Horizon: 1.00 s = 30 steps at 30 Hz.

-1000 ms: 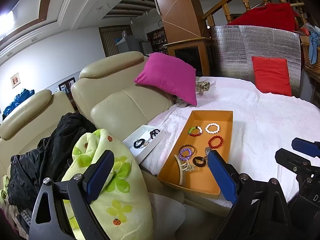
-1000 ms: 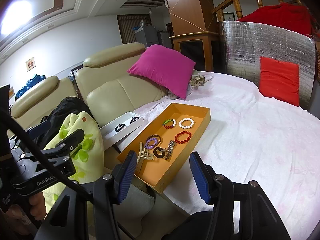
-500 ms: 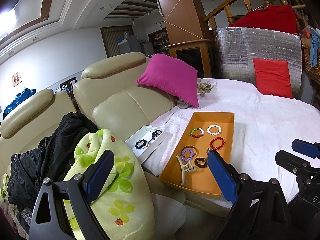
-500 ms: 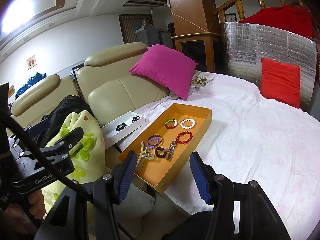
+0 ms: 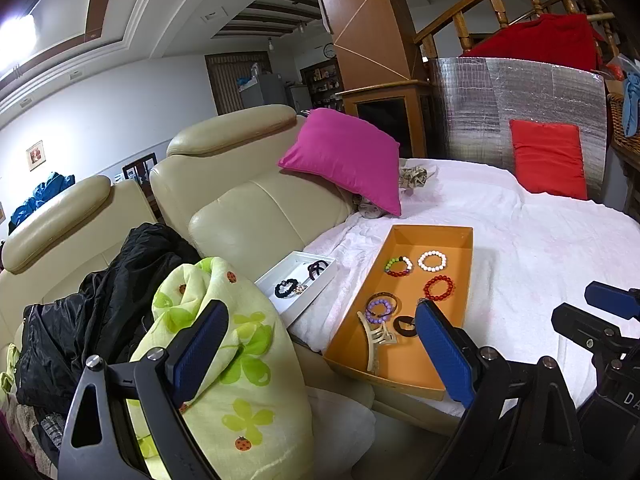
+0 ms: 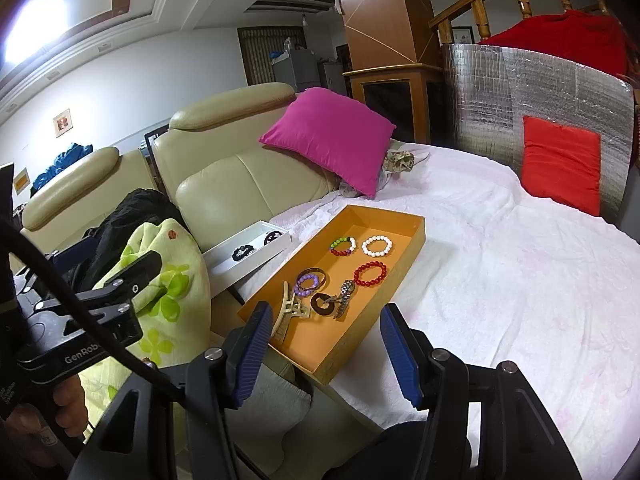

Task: Organize jewelry

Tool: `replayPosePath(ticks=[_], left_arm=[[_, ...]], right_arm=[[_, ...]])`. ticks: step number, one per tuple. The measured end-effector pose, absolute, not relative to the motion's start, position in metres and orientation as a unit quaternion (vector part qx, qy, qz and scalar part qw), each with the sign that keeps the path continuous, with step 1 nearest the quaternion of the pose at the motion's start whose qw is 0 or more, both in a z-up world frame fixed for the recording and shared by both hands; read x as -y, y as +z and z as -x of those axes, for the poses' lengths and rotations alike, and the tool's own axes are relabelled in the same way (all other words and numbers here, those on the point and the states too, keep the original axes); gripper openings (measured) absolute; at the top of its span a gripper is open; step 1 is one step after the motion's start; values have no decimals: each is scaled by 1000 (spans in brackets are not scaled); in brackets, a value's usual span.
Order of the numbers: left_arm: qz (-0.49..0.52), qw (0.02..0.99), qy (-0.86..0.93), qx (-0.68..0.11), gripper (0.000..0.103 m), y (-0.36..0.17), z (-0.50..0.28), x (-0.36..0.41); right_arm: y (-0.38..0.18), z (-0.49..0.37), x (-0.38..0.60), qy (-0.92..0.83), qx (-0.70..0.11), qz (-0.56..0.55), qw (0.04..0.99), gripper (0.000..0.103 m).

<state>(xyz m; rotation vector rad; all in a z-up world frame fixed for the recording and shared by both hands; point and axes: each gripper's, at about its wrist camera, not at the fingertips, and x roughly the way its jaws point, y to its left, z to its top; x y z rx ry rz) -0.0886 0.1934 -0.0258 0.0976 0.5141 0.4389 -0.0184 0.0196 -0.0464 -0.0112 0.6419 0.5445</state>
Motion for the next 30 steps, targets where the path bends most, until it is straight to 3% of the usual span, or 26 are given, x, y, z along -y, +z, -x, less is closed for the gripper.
replayPosePath(ticks=[30], left_arm=[[-45, 941, 218, -254, 95, -27, 91, -196]], right_arm=[[-49, 19, -23, 264, -311, 6, 913, 60]])
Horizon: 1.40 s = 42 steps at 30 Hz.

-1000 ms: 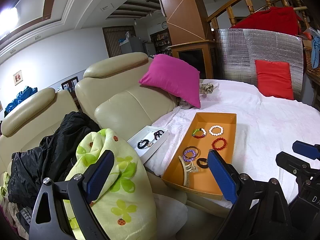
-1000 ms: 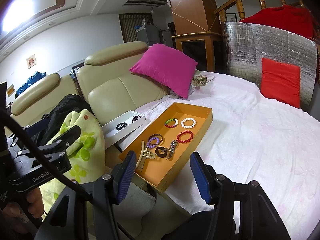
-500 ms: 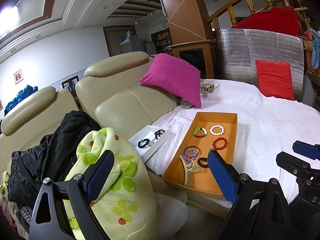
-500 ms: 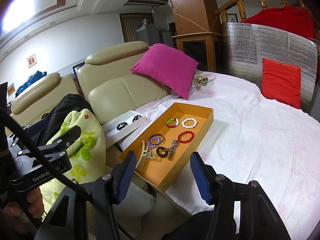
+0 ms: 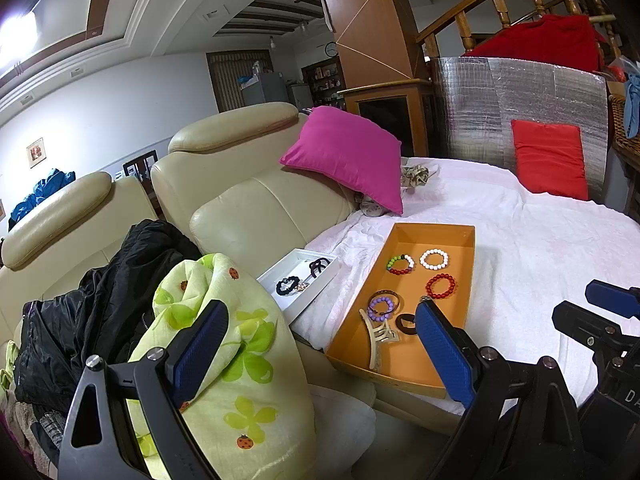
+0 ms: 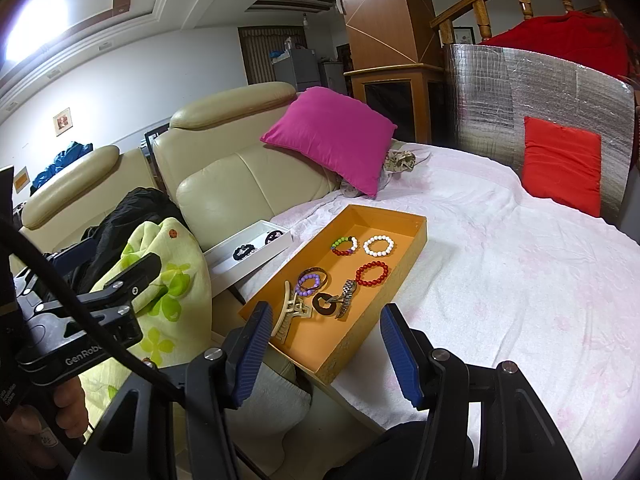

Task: Organize jewelry

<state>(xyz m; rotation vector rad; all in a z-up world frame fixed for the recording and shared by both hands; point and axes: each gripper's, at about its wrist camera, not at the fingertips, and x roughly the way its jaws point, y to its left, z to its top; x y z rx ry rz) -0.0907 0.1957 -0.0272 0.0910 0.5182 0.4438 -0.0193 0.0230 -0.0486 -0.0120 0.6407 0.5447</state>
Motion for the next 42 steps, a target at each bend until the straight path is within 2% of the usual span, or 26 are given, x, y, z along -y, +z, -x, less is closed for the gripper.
replayPosePath(ticks=[42], left_arm=[[-32, 939, 227, -255, 95, -34, 98, -210]], right_arm=[[-50, 19, -37, 262, -316, 11, 912, 60]])
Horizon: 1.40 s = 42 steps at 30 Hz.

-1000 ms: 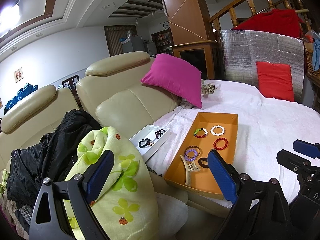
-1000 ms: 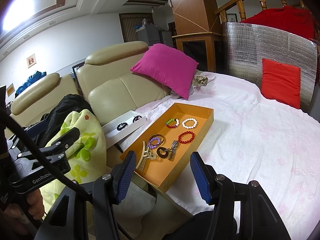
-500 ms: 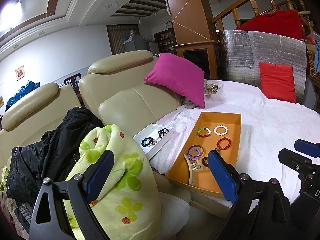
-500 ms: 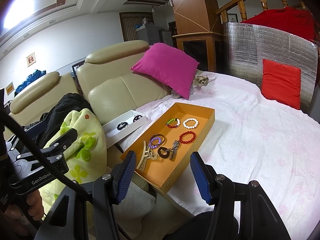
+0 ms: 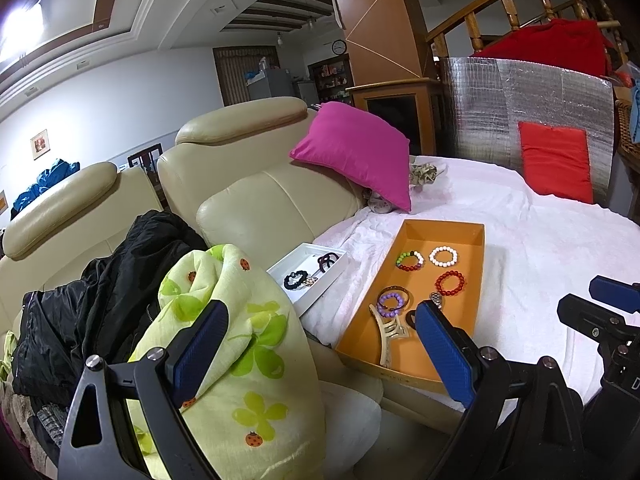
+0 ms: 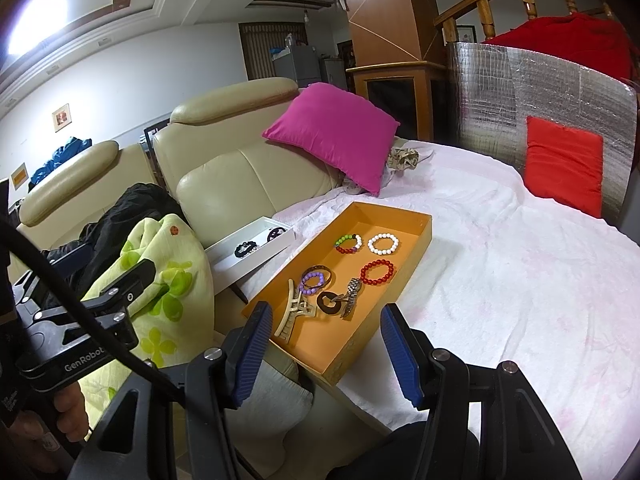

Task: Organize jewelry

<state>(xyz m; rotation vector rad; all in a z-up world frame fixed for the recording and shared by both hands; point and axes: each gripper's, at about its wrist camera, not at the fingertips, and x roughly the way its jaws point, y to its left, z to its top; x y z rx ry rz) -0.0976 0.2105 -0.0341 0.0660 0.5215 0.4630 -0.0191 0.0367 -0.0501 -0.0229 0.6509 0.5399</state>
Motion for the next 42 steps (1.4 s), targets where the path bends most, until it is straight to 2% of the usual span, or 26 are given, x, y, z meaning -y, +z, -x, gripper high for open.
replayPosePath(ticks=[42], left_arm=[[-28, 938, 225, -261, 95, -41, 97, -218]], right_arm=[[-51, 19, -46, 261, -316, 15, 912, 61]])
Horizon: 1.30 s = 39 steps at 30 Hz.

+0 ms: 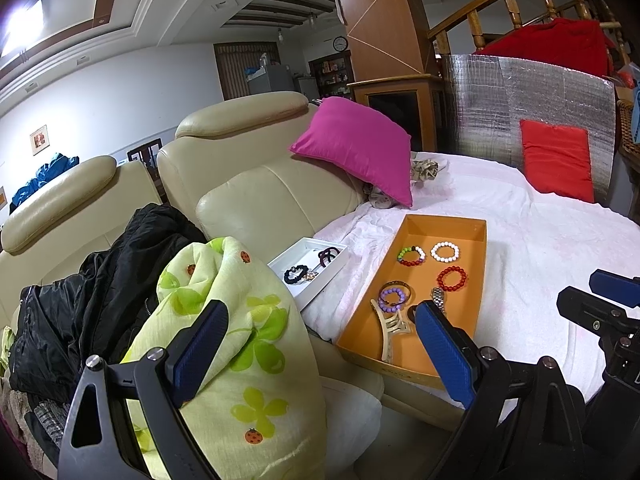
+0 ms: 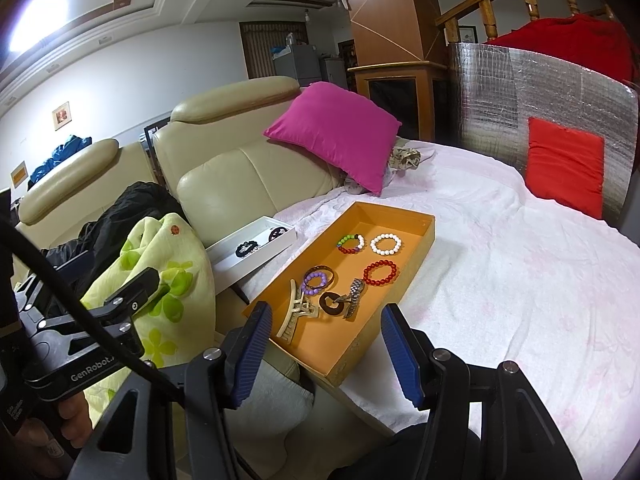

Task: Organize jewelry

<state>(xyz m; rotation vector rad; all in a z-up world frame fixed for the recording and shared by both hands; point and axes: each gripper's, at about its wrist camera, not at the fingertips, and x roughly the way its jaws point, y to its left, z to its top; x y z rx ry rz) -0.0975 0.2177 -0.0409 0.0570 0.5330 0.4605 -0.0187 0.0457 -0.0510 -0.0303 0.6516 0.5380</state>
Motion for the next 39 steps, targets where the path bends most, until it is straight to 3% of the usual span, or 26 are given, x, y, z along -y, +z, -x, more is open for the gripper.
replayPosePath(ticks=[39], left_arm=[[-22, 936, 235, -263, 95, -45, 99, -224]], right_arm=[[-50, 15, -52, 259, -316, 15, 913, 62]])
